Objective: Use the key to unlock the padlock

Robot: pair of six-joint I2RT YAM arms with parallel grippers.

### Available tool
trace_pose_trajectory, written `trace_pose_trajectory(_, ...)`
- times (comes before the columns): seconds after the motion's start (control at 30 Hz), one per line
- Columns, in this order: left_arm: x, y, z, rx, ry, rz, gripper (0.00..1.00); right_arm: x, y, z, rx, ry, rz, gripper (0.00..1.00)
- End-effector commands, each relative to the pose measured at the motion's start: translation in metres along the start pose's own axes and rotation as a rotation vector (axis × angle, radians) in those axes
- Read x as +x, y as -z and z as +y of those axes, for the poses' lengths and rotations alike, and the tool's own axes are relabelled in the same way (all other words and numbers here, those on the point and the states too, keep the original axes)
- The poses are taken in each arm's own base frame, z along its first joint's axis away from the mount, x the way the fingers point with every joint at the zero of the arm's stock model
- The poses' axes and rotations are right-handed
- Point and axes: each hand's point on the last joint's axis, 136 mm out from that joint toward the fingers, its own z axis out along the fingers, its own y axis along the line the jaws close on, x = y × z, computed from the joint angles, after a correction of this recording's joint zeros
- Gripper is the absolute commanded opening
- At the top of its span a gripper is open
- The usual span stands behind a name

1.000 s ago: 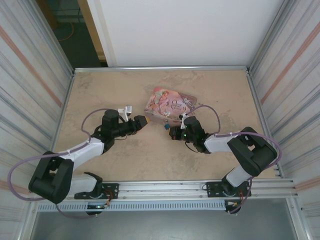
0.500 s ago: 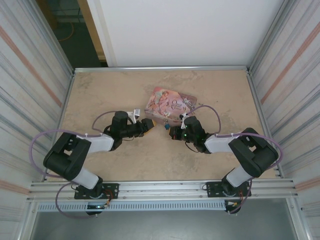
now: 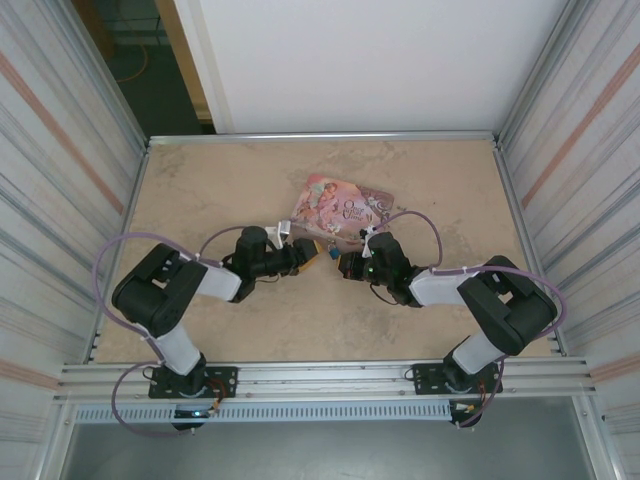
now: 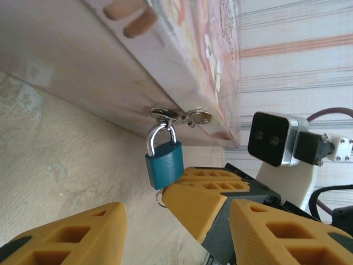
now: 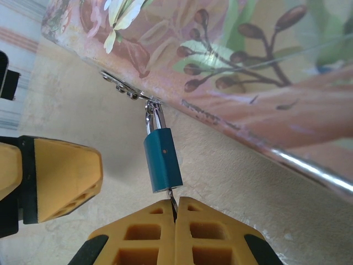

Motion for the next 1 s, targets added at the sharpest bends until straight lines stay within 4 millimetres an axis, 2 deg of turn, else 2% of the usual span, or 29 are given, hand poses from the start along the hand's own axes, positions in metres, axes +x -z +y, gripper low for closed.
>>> trace_pose_trajectory(0.0,-0.007,-0.005,-0.012,0.047,0.0,-0.036,0.53,-0.021,0.005,0.028,-0.076,-0.002,-0.053,0.0)
trace_pose_trajectory(0.53,0.001,-0.033,-0.005,0.083,0.044,-0.021,0.52,-0.02,0.004,0.029,-0.076,-0.002,-0.047,0.0)
trace_pose_trajectory(0.97,-0.002,-0.045,0.006,0.113,0.111,-0.042,0.46,-0.019,0.004,0.029,-0.073,-0.001,-0.046,0.0)
